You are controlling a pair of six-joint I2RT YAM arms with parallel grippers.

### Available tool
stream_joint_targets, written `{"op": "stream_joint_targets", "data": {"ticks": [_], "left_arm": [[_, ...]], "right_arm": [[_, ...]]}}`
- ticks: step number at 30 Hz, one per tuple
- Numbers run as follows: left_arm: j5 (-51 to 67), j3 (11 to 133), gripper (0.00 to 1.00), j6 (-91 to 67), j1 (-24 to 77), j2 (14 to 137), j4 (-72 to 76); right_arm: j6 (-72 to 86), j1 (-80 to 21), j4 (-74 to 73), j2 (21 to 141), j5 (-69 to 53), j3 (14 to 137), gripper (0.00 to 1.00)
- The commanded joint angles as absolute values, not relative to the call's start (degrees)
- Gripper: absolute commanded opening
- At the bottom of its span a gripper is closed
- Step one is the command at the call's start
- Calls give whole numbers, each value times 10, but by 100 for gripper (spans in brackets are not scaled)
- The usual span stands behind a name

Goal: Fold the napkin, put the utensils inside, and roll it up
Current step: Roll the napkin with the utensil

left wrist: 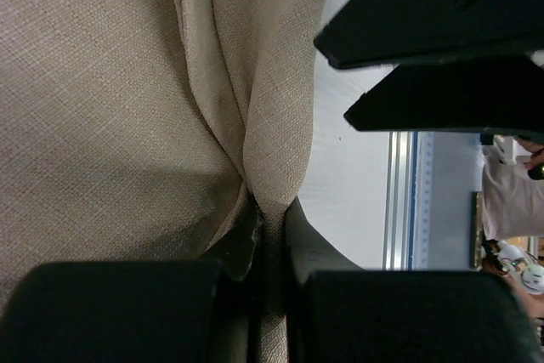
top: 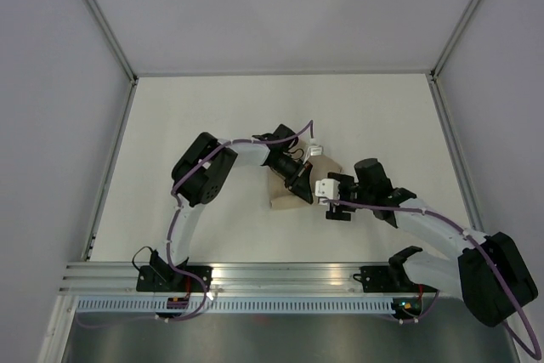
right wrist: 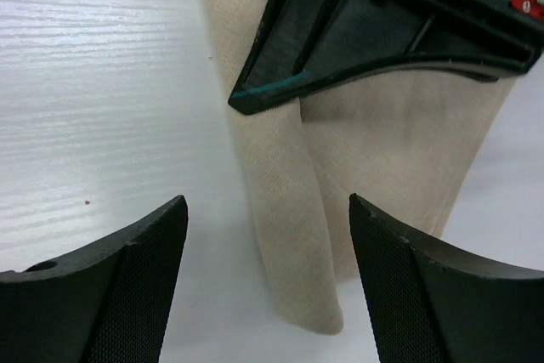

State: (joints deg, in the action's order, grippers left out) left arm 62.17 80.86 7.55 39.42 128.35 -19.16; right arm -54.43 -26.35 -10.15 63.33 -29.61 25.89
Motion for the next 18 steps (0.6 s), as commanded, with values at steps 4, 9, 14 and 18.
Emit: {"op": "stream_joint_targets", "data": {"ticks": [4,9,14,18], "left_arm": [[561,809,2,69,397,1353,-279],[561,819,2,68,395,1361,-286],[562,823,2,69,395,1362,-292],[571,824,2,71,395,1361,-294]], "right_arm": [[-578,-325,-7,649,-236,237,82],[-591,-362,16,682,-201,231,80],[-602,-373,40,722,-182,232,74],[-607,-373,40,748,-178,236,53]]}}
